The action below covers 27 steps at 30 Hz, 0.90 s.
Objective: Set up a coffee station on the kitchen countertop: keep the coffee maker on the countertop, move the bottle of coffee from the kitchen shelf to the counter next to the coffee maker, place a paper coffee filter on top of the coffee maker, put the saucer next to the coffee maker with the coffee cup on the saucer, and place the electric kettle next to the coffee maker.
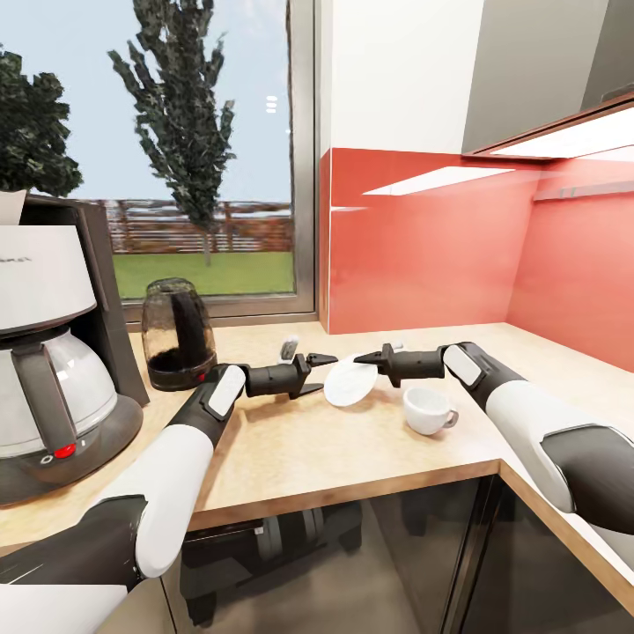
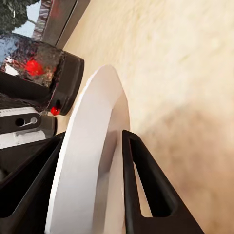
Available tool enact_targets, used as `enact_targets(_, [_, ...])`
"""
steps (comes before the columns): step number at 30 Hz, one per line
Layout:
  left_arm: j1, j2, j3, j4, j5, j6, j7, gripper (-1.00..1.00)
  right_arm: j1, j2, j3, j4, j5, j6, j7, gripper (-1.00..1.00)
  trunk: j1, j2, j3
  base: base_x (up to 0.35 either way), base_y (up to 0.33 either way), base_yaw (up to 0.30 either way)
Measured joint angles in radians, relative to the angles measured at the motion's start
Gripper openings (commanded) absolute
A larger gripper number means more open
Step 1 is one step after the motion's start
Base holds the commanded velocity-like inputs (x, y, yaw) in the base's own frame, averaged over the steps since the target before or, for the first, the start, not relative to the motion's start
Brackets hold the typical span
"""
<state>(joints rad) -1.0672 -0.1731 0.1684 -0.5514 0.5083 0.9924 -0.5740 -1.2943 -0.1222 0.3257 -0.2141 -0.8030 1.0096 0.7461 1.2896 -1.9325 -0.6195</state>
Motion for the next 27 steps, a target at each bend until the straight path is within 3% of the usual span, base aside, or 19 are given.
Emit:
enact_targets(10, [0.000,0.000,0.000,-0.008,-0.015,-0.008,0.002,1.00,-0.001,0.000,-0.003,0.000,-0.010,0.004,0.000,-1.00,0.000,0.000,0.000,0.000,0.000,0.000])
enact_targets(21, [0.000,0.000,0.010,-0.165,-0.011,-0.006,-0.001,1.00,-0.001,-0.001,-0.005,-0.001,-0.015,0.006,0.000,-1.00,0.000,0.000,0.000,0.000,0.000,0.000])
enact_targets(27, [0.000,0.000,0.008,-0.184,-0.014,-0.006,-0.003,1.00,0.000,-0.003,-0.005,-0.002,-0.015,0.006,0.000,-1.00,0.000,0.000,0.000,0.000,0.000,0.000])
